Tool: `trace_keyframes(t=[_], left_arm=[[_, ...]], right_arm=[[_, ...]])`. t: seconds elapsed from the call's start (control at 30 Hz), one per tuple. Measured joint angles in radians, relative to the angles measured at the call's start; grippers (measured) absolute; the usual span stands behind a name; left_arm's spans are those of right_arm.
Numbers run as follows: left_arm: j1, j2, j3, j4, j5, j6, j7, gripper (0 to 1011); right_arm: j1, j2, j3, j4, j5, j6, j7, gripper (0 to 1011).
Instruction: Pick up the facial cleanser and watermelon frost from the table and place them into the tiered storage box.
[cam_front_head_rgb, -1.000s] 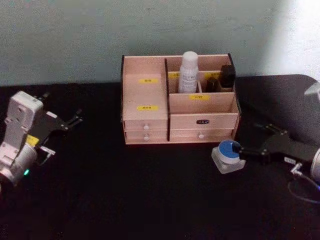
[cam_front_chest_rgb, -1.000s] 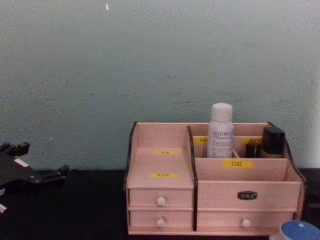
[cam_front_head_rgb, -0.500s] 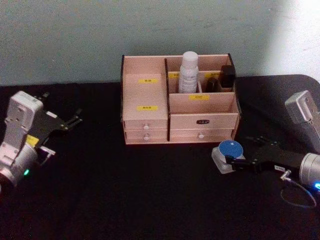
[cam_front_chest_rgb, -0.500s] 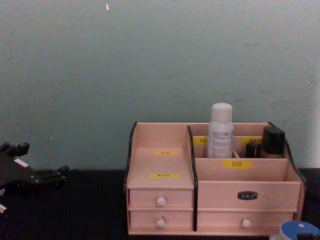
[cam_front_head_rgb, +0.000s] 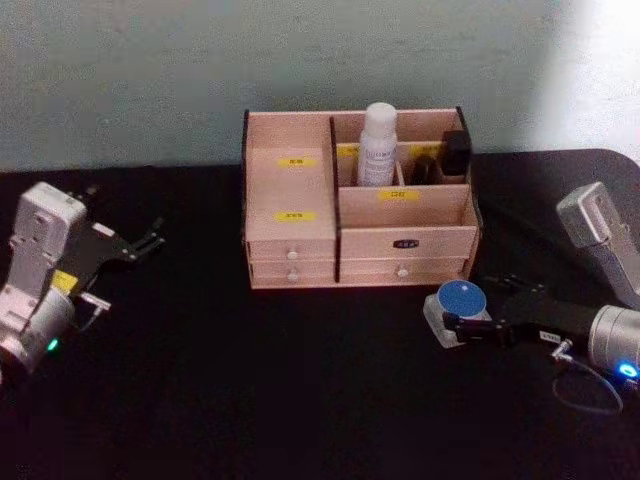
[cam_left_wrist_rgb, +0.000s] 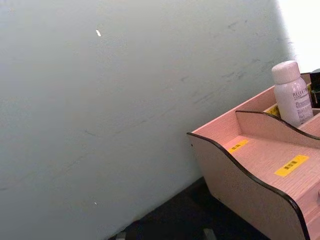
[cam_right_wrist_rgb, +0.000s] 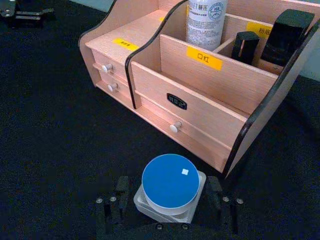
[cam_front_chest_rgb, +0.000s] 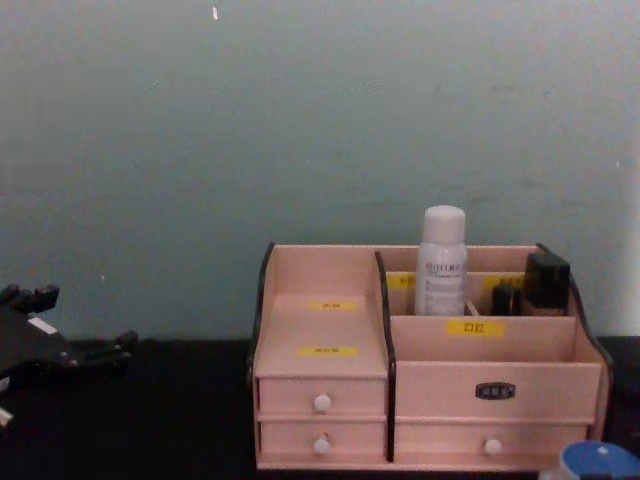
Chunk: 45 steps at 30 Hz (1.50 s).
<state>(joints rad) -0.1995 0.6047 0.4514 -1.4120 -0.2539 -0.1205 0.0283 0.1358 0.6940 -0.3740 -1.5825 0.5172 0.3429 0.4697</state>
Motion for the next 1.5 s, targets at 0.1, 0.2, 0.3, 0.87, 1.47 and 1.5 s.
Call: trace_keyframes(t=[0.1,0.2,0.3,0.87,1.47,1.5], left_arm=[[0.000,0.000,0.000,0.000,0.000,0.000,0.000,1001],[0.000,0.000,0.000,0.000,0.000,0.000,0.000,1001],[0.000,0.000,0.000,0.000,0.000,0.000,0.000,1001],[0.000,0.000,0.000,0.000,0.000,0.000,0.000,1001],[0.000,0.000,0.000,0.000,0.000,0.000,0.000,1001],[0.000,0.000,0.000,0.000,0.000,0.000,0.000,1001]], right_arm=[[0.005,-0.001,-0.003,0.004,0.001,0.001,0.000,1002],[0.011,-0.004,-0.009,0.010,0.003,0.002,-0.001,1002],[0.015,-0.005,-0.012,0.013,0.003,0.002,-0.001,1002],[0.037,-0.010,-0.033,0.037,0.001,0.002,0.002,1002],[0.046,-0.015,-0.043,0.049,-0.009,0.003,0.001,1002],[0.046,-0.015,-0.043,0.049,-0.009,0.003,0.001,1002]])
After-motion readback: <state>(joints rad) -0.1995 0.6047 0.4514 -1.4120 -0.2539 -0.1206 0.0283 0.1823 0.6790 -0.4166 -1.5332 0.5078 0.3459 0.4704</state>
